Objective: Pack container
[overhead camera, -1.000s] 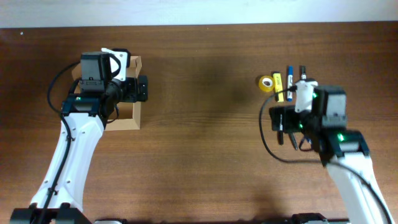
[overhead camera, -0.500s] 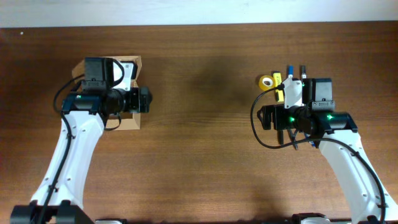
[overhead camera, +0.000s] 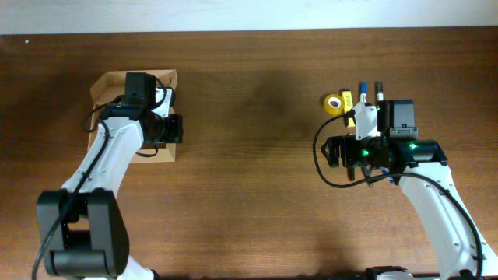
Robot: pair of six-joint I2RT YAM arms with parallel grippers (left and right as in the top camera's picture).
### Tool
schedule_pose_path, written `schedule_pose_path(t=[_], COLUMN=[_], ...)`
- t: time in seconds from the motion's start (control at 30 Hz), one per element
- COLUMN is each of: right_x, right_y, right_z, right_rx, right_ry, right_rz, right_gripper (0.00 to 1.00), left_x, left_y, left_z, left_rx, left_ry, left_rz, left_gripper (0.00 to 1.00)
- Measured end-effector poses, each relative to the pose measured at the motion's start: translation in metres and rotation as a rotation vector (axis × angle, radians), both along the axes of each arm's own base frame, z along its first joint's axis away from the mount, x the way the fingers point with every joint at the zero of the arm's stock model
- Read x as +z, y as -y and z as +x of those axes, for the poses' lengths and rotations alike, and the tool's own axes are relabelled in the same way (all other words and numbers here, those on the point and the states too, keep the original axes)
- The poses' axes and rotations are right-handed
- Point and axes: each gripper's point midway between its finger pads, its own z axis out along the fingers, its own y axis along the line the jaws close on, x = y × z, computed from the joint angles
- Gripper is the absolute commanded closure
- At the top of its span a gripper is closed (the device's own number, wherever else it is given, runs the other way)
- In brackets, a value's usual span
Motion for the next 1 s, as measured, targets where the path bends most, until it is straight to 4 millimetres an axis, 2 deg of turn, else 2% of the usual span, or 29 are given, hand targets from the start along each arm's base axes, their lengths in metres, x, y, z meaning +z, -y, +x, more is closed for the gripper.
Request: schedule_pose_path(t=[0.07, 0.17, 0.4, 0.53, 0.63, 0.67, 0.73, 0.87, 0.97, 1.0], right_x=[-0.001, -0.003, -0.005, -0.005, -0.003, -0.001, 0.001, 0.016, 0.036, 0.041], right_y=[0.0, 0.0, 0.0, 0.0, 0.004, 0.011, 0.019, 0.038, 0.069, 0.078], right_z=[-0.003, -0.006, -0.012, -0.013, -0.011, -0.009, -0.01, -0.007, -0.003, -0.005], right_rx=[0.0, 0.0, -0.001, -0.001, -0.026, -0.063, -0.102, -0.187, -0.323, -0.358], right_ry=[-0.013, -0.029, -0.056, -0.059, -0.059, -0.06, -0.072, -0.075, -0.067, -0.078], right_rz=[0.0, 0.0, 0.0, 0.0, -0.013, -0.041, -0.075, -0.115, -0.114, -0.112], right_gripper=[0.01, 0.01, 0.01, 0.01, 0.01, 0.01, 0.01, 0.01, 0.01, 0.01], left_x=[-0.009, -0.019, -0.013, 0.011, 0.032, 0.045, 0.056, 0.074, 0.083, 0.084], left_y=[0.0, -0.003, -0.003, 0.005, 0.019, 0.035, 0.055, 0.11, 0.156, 0.166], left_z=[0.0, 0.0, 0.0, 0.0, 0.0, 0.002, 0.003, -0.003, -0.015, -0.017], left_rx=[0.005, 0.011, 0.012, 0.035, 0.042, 0.03, 0.015, -0.03, -0.054, -0.053], left_ry=[-0.021, -0.047, -0.053, -0.086, -0.102, -0.088, -0.075, -0.045, -0.024, -0.012], left_rz=[0.002, 0.016, 0.018, -0.007, -0.003, -0.002, -0.006, -0.035, -0.048, -0.048], left_gripper=[0.98, 0.98, 0.98, 0.98, 0.98, 0.98, 0.98, 0.98, 0.98, 0.98])
